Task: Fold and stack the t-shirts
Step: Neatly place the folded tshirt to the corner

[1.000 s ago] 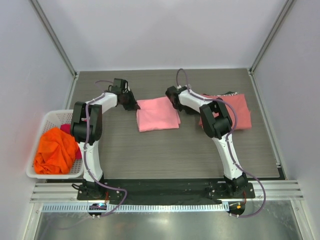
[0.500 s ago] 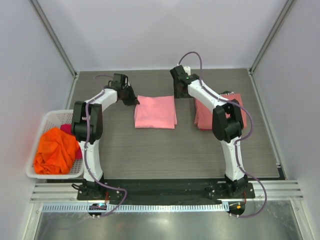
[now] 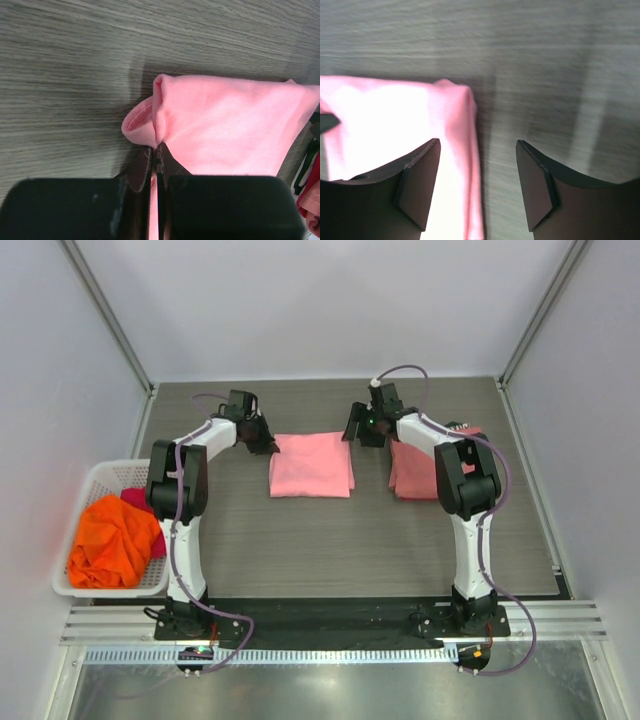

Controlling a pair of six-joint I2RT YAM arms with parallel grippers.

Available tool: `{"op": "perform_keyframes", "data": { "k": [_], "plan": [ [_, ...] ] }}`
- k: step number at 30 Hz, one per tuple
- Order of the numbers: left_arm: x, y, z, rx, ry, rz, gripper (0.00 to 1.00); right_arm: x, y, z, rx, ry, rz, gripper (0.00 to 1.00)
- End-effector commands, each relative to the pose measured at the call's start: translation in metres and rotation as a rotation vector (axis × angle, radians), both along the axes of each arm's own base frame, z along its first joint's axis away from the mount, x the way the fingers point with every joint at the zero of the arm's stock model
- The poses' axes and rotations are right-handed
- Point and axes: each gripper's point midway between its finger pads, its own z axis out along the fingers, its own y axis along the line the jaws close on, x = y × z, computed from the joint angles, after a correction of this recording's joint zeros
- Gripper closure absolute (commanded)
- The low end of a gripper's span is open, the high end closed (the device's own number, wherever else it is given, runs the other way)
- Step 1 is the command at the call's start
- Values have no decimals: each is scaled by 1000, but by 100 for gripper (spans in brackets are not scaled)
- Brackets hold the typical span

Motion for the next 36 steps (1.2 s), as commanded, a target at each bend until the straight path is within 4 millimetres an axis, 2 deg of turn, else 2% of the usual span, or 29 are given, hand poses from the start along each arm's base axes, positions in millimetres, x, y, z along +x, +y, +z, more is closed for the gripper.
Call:
{"op": "perform_keyframes", "data": {
  "k": [1,6,11,14,17,19,22,23,24,25,26,27,28,29,30,31,33,34,35,36],
  "plan": [
    [8,1,13,5,-35,-9,100,11,25,3,133,-36,38,34],
    [10,2,11,14,-32,-15,100,15,35,-13,169,-7,62,37],
    [12,3,12,18,-35,-15,100,15,36,-27,168,15,61,43],
    [14,1,12,16,-36,-16,100,18,40,-27,184,14,71,50],
    [16,0,10,9,-30,-14,100,25,46,-28,197,3,74,52],
    [18,-2,9,4,-32,-17,100,27,55,-31,202,2,95,62],
    [20,-4,10,-3,-32,-15,100,34,65,-21,214,-23,120,75],
    [20,-3,9,-4,-29,-11,100,37,66,-15,216,-37,121,93],
    [17,-3,13,-8,-35,-10,100,37,68,-10,220,-45,125,99],
    [15,-5,18,-17,-49,-12,100,39,68,6,225,-74,132,99],
    [18,-7,26,-35,-94,-14,100,35,66,13,223,-86,133,99],
    [18,-7,49,-53,-144,-3,100,36,65,25,226,-117,134,99],
    [10,-7,47,-59,-145,-3,100,33,64,35,224,-141,142,99],
    [6,-10,55,-67,-158,-6,100,25,60,59,231,-175,146,99],
    [3,-11,64,-70,-175,-5,100,21,58,70,236,-193,147,99],
    [-3,-13,83,-76,-209,-11,100,14,57,83,247,-209,154,99],
    [-18,-21,93,-77,-220,-25,100,-8,54,117,293,-252,167,99],
    [-27,-26,114,-89,-259,-33,100,-16,52,128,307,-269,170,99],
    [-38,-29,113,-89,-252,-40,100,-30,47,121,308,-246,168,99],
    [-48,-43,121,-94,-267,-70,100,-42,43,154,328,-303,170,99]
  ]
}}
